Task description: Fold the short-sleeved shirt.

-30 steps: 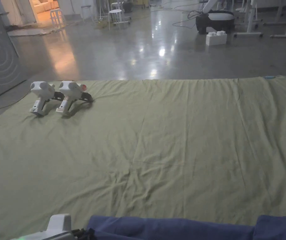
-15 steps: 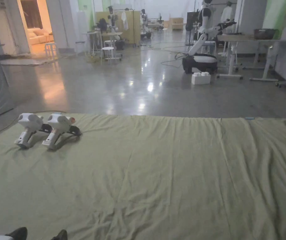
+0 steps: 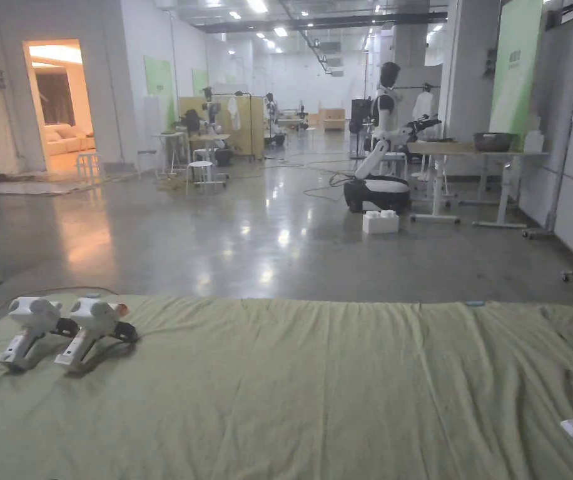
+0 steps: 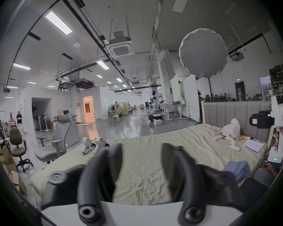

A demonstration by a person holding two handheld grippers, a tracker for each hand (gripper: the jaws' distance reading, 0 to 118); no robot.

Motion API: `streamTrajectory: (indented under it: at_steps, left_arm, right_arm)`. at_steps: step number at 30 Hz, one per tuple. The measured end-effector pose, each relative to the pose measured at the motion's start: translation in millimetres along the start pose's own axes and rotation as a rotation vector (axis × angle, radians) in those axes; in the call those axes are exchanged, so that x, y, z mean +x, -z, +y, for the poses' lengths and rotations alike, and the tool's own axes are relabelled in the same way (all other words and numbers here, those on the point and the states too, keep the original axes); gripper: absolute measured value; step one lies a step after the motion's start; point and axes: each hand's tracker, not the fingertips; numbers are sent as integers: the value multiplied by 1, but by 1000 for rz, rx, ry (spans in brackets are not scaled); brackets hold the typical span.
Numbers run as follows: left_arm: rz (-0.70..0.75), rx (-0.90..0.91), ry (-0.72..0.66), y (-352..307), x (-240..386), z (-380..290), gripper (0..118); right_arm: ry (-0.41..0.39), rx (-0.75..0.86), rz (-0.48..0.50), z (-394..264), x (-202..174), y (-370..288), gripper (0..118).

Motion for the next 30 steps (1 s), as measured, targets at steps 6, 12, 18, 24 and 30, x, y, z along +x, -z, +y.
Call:
streamTrajectory:
  at_steps: [6,12,18,24,30]
  left_arm:
    - [-3,-6,-52,5,-2,-1,0]
    - [-49,-5,-122,8,-3,3,0]
    - [-109,10,-192,15,-8,10,0]
    - [-189,-64,-351,31,-35,-2,32]
    - [-211,-349,-723,75,-104,-99,99]
  right_arm:
    - [-14,-13,6,-5,-8,0,0]
    - [-23,-12,11,-5,-11,-1,0]
    - [-27,-14,17,-5,-12,1,0]
    - [-3,-40,36,-12,-8,3,0]
    - [53,-126,45,-31,0,7,0]
